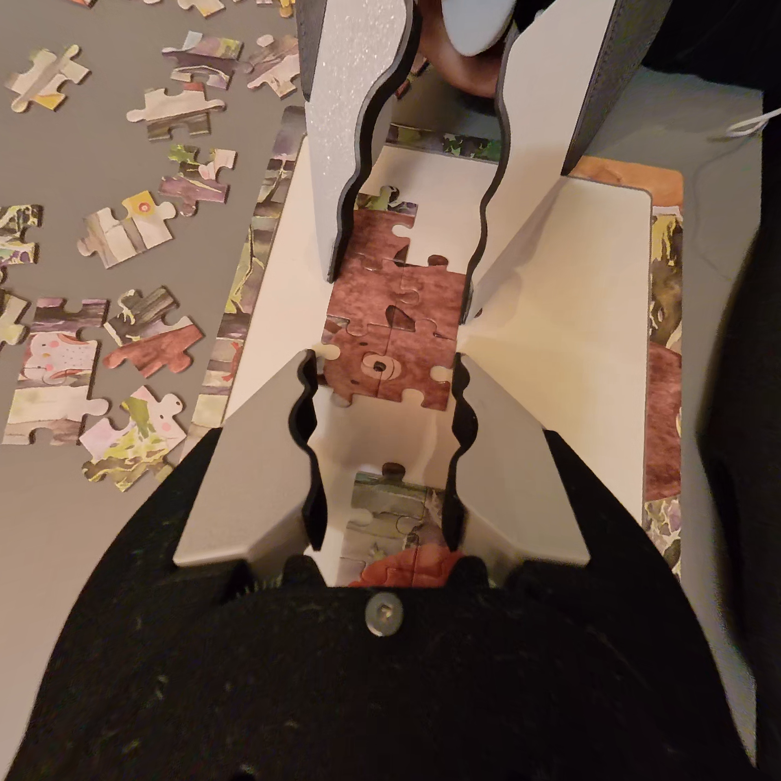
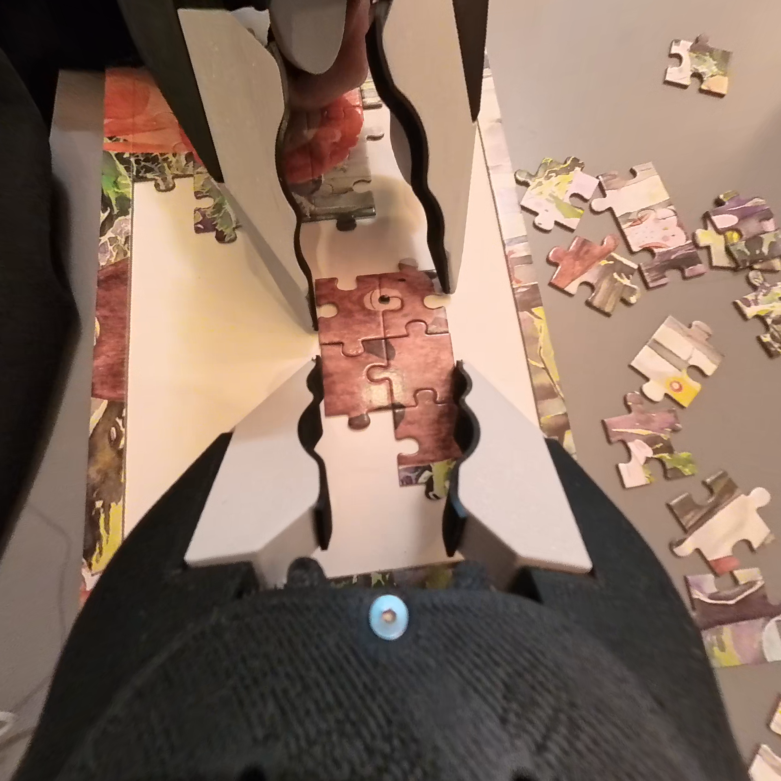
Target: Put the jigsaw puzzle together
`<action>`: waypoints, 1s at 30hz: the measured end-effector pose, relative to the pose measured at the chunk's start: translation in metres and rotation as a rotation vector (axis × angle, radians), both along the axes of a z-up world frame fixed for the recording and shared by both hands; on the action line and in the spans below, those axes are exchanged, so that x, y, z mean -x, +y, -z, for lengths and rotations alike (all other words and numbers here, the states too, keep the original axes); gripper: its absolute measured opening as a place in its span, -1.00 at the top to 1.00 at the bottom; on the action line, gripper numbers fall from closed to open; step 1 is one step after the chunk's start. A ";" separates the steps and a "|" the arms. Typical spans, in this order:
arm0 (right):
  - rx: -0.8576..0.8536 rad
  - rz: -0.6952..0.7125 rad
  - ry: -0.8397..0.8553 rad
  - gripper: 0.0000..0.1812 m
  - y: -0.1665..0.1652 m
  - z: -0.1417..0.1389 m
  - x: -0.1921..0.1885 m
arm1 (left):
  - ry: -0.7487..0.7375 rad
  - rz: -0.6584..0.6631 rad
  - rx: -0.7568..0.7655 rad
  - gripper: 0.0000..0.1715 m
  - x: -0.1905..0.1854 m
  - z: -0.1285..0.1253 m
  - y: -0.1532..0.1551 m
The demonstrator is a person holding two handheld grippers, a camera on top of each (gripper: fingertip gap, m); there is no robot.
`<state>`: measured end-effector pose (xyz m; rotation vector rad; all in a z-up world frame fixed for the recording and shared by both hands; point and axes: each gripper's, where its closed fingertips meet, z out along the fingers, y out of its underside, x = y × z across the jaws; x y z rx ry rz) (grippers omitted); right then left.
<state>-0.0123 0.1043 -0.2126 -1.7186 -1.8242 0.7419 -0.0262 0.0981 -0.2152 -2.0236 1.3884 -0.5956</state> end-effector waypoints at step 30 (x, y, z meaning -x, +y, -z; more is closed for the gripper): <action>0.022 0.015 0.005 0.34 0.001 -0.001 0.000 | -0.035 -0.013 0.033 0.38 0.009 -0.010 0.000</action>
